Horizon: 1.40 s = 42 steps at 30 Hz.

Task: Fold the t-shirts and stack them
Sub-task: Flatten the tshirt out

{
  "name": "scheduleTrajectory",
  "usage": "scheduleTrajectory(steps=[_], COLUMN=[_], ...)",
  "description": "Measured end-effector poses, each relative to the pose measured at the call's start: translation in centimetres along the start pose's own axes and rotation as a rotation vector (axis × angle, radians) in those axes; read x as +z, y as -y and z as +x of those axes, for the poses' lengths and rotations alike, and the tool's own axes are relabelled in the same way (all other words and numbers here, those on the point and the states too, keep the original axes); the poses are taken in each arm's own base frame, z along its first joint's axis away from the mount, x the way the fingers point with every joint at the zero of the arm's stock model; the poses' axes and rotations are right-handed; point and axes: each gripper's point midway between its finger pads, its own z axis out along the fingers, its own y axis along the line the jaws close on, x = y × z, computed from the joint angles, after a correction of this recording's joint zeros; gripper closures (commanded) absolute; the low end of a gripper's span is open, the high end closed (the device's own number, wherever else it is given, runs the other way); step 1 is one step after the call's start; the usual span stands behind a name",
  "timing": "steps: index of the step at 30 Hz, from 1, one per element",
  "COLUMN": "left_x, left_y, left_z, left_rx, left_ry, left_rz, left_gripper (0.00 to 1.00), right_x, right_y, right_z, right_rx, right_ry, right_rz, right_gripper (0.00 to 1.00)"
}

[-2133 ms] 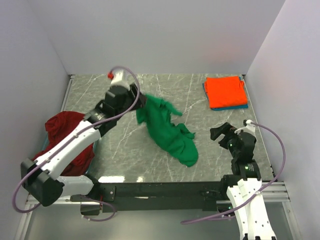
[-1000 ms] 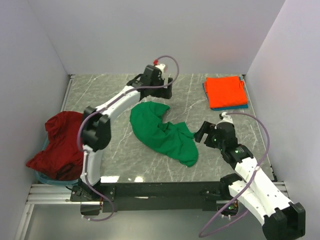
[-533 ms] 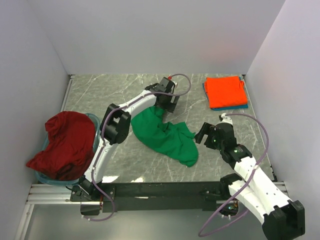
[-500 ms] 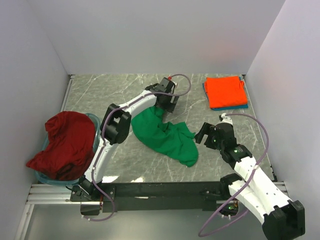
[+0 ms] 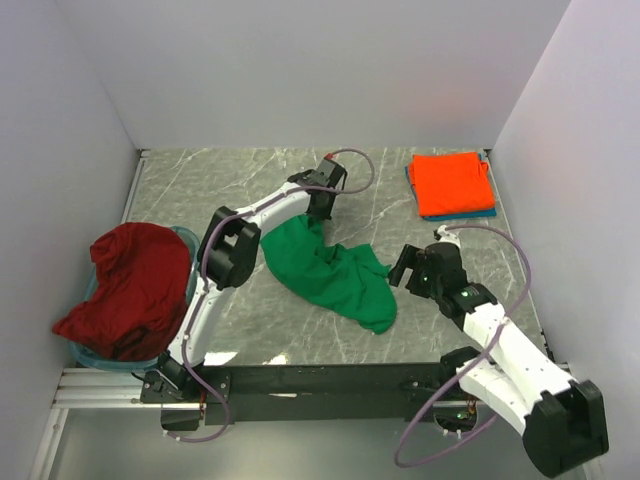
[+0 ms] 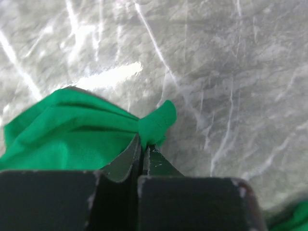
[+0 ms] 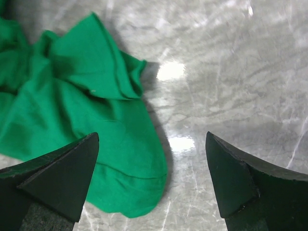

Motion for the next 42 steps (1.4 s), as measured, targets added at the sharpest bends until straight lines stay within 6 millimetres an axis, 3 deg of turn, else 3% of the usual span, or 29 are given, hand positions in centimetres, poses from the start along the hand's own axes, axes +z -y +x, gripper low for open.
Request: scheduleTrajectory(steps=[3,6,13,16,18,26,29,30,32,37,40,42], left_x=[-1.5,-4.5,-14.1,-16.4,-17.2,-17.9,-18.9,-19.3,-19.9,-21.5,-22.8,-24.0], left_y=[-0.4,-1.0,-2.9,-3.5,-3.8,-5.2,-5.9,-6.2,-6.7,-7.9,-8.8,-9.5], left_z=[-0.2,-1.3,-4.2,-3.9,-3.3,2.4,3.4,3.5,3.7,3.6,3.2,2.7], left_rx=[-0.047,-0.103,-0.290,-0.348,-0.382,-0.472,-0.502,-0.514,-0.534,-0.568,-0.582,-0.594], left_ry=[0.032,0.091,0.317,0.366,0.383,0.338,0.351,0.359,0.377,0.423,0.457,0.485], left_rz=[-0.007,-0.008,0.028,0.045,0.056,0.041,0.032,0.028,0.019,-0.011,-0.038,-0.058], left_gripper=[0.99,1.00,1.00,1.00,1.00,1.00,1.00,1.00,1.00,1.00,1.00,1.00], right_x=[1.0,1.9,4.7,6.2,6.9,9.0,9.8,10.0,10.2,10.2,9.2,7.5], right_y=[0.5,0.1,-1.4,-1.4,-1.1,-0.9,-1.6,-1.9,-2.4,-2.7,-2.8,-3.4], right_z=[0.4,-0.6,-3.1,-2.6,-1.9,0.3,0.4,0.5,0.7,0.6,-1.3,-4.1], right_rx=[0.022,0.050,0.097,0.100,0.096,0.071,0.061,0.059,0.047,0.034,0.011,0.001], right_ry=[-0.043,-0.059,-0.072,-0.106,-0.134,-0.218,-0.228,-0.232,-0.236,-0.226,-0.169,-0.083], right_rz=[0.055,0.099,0.148,0.173,0.192,0.222,0.213,0.208,0.194,0.200,0.220,0.219], right_gripper=[0.04,0.06,0.16,0.20,0.24,0.38,0.58,0.79,0.99,1.00,1.00,1.00])
